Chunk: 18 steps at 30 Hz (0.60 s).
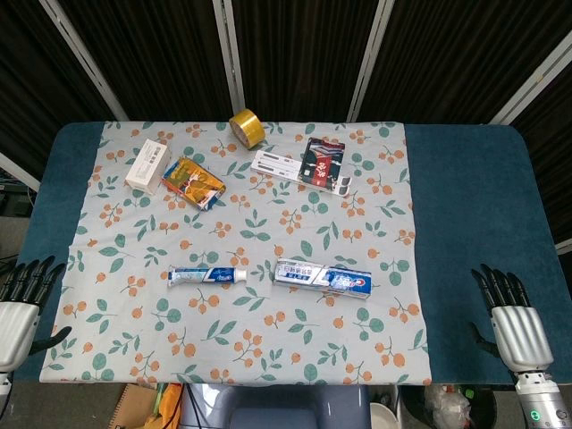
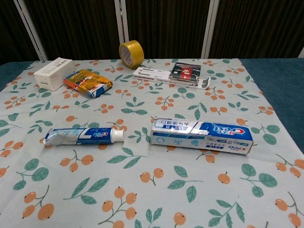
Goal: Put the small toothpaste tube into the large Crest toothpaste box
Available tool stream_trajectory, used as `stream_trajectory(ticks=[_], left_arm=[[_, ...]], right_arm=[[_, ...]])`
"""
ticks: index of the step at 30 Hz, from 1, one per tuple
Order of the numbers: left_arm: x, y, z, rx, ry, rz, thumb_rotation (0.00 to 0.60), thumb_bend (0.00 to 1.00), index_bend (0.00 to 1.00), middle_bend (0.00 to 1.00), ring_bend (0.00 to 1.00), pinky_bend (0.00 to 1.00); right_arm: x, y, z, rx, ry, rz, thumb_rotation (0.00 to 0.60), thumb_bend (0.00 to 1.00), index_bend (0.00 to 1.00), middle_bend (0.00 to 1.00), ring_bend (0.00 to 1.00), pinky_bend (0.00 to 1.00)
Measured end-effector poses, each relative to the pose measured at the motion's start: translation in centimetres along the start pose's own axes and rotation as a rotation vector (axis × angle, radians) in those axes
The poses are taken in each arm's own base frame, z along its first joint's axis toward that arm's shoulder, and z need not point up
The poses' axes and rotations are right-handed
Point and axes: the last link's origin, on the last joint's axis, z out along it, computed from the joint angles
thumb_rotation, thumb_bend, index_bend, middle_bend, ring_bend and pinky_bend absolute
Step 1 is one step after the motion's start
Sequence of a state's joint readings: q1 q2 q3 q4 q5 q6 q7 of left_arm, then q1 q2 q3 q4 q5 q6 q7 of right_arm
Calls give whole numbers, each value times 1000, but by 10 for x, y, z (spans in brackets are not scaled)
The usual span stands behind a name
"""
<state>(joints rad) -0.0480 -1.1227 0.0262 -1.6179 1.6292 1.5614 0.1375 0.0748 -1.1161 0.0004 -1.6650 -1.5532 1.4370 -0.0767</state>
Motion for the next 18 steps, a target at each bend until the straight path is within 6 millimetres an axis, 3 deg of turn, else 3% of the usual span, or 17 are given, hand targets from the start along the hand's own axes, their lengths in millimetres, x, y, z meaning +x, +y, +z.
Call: stream_trajectory(ticks=[18], left_arm=[[0,1,-1,0,-17,-8,600,0,0,0,0,0]], right_arm=[[1,-3,1,6,-1,23,600,341,0,0,0,0]])
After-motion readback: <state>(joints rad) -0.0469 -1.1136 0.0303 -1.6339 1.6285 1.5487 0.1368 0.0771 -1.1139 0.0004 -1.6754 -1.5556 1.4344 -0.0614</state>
